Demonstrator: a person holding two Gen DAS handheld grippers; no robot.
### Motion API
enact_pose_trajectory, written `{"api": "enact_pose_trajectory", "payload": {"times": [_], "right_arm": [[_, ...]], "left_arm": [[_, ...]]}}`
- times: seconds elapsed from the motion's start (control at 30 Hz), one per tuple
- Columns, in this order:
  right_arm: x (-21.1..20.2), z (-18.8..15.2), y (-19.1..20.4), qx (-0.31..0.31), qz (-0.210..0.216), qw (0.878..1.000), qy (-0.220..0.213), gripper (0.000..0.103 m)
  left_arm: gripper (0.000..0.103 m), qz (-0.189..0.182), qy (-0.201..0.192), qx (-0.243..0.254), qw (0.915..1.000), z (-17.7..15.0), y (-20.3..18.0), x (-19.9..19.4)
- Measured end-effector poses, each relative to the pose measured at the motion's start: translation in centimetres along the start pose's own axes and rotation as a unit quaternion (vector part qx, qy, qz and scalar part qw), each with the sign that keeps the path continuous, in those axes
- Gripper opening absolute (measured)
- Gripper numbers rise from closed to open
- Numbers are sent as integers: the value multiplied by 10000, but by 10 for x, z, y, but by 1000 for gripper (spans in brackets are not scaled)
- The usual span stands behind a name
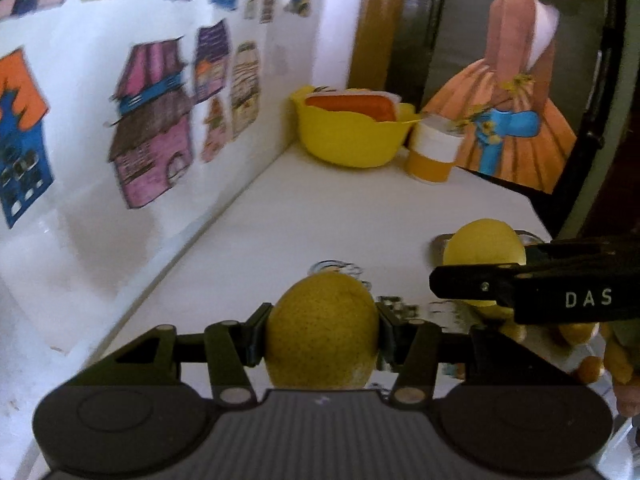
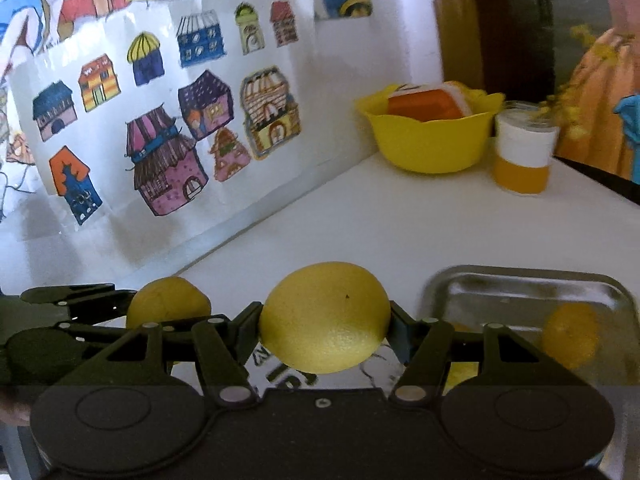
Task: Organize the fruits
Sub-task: 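Carry the pear with the left tool while the right tool carries the yellow round fruit toward the tray, then lower the pear with the left tool while the right tool lowers the yellow fruit onto the tray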
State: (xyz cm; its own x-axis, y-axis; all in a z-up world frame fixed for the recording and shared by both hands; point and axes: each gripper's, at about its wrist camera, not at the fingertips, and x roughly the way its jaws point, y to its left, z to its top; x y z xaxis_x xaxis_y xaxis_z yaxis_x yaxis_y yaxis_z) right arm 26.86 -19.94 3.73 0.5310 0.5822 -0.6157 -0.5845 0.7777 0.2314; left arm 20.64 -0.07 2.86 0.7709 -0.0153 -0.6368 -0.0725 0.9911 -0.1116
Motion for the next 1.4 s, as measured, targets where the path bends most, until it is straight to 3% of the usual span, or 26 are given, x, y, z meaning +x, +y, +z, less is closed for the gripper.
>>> {"api": "enact_pose_trajectory", "payload": {"times": [0.67, 1.4], "right_arm": [[-125, -63, -61, 535, -687, 9957, -326, 65], [-152, -113, -86, 893, -844, 9921, -269, 65]], "left_arm": [[57, -983, -5, 492, 9939, -18, -117, -21], [57, -1266, 198, 677, 9894, -46, -157, -35]]}}
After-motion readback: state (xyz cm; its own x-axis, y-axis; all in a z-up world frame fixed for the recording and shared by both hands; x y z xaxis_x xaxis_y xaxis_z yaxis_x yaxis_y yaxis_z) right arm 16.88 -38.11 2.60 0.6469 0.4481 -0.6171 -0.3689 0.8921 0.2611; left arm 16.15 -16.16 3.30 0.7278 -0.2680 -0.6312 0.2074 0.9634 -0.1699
